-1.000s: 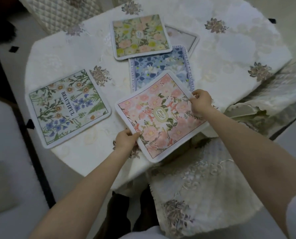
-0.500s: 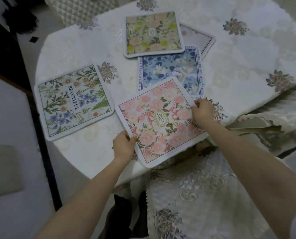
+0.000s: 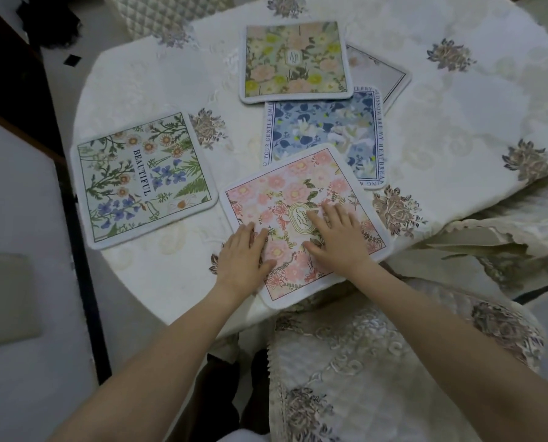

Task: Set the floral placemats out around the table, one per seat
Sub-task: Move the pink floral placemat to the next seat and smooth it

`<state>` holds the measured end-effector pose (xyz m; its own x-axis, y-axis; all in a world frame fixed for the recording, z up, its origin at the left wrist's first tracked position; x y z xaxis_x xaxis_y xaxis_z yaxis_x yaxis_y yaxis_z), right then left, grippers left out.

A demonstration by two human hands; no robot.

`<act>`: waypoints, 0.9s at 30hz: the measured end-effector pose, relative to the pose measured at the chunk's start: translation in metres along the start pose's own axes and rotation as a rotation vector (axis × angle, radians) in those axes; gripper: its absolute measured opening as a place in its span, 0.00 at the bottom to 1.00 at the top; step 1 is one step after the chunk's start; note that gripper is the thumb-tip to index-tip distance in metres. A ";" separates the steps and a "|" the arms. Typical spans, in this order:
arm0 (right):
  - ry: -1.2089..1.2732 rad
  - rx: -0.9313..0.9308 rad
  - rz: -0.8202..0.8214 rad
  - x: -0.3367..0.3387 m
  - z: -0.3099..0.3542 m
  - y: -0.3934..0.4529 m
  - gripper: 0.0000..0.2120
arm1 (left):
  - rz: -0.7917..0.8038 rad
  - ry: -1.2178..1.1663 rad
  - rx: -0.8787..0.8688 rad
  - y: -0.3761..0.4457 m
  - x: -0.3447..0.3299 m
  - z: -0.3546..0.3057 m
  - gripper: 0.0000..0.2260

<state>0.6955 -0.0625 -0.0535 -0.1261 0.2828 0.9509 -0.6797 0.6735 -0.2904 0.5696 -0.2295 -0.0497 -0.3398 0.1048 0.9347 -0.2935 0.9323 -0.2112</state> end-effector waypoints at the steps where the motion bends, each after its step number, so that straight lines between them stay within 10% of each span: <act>1: -0.004 -0.007 0.003 -0.001 0.000 0.000 0.33 | 0.000 0.005 -0.003 0.000 0.000 0.000 0.32; 7: 0.041 -0.016 0.007 0.017 0.005 -0.001 0.28 | -0.017 -0.025 -0.027 0.006 0.014 -0.004 0.29; 17: 0.482 -0.297 -0.239 0.101 0.005 -0.075 0.20 | -0.299 -0.765 -0.026 0.000 0.094 -0.034 0.09; 27: 0.347 -0.213 -0.358 0.143 -0.010 -0.137 0.18 | -0.364 -0.188 -0.342 -0.026 0.132 -0.091 0.15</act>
<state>0.7781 -0.1075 0.1210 0.3572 0.1948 0.9135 -0.4701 0.8826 -0.0044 0.6133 -0.2083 0.1054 -0.4333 -0.2814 0.8562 -0.1249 0.9596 0.2521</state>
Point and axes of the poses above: each hand's wrist, its own y-axis towards the middle knuckle, its own x-axis out of the back of the hand, z = x × y, the point moved 5 cm from there along y, towards the middle knuckle, and after that the axes turned 13 degrees about -x, right-handed, at the moved point
